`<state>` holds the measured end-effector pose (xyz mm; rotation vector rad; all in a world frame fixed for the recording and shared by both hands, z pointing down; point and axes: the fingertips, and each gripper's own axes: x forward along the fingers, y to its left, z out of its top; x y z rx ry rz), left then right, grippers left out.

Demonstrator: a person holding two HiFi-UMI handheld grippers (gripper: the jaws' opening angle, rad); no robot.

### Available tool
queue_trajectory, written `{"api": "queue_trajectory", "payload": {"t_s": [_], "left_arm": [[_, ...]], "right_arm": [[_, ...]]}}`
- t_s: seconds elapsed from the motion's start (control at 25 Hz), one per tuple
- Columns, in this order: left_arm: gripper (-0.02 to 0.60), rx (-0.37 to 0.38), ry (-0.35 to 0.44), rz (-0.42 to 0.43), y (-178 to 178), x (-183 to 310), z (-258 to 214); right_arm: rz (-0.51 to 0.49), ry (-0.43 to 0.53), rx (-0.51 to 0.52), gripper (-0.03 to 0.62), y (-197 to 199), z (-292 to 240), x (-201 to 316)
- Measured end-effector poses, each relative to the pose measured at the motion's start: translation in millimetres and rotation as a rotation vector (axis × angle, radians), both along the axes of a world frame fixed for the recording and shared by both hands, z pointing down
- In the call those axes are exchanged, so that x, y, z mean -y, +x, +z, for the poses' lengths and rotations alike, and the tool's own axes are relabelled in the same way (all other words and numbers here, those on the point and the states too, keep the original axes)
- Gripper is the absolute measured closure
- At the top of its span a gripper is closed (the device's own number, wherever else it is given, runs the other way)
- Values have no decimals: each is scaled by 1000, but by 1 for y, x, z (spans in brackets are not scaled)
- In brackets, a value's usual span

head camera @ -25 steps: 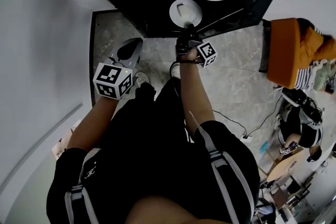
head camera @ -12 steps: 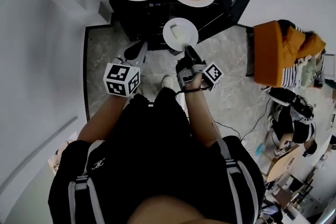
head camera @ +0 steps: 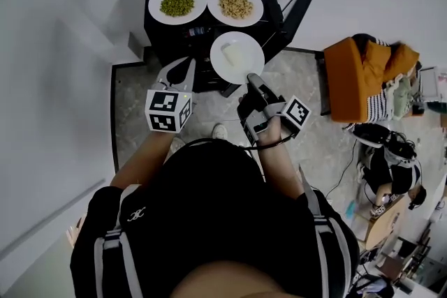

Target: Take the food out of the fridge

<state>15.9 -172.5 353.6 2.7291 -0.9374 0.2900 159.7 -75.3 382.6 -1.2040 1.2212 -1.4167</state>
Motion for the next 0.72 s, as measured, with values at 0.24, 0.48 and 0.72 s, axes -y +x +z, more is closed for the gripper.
{"api": "queue_trajectory", "payload": {"t_s": [0.24, 0.48, 0.72], "left_arm": [[578, -2, 27, -11, 11, 8, -12], [578, 2, 28, 2, 23, 5, -11], [578, -7, 16, -4, 25, 5, -10]], "right_arm": [[-11, 19, -26, 580, 8, -18, 0], [1, 7, -32, 580, 17, -12, 1], [-23, 2, -83, 580, 15, -15, 1]]}}
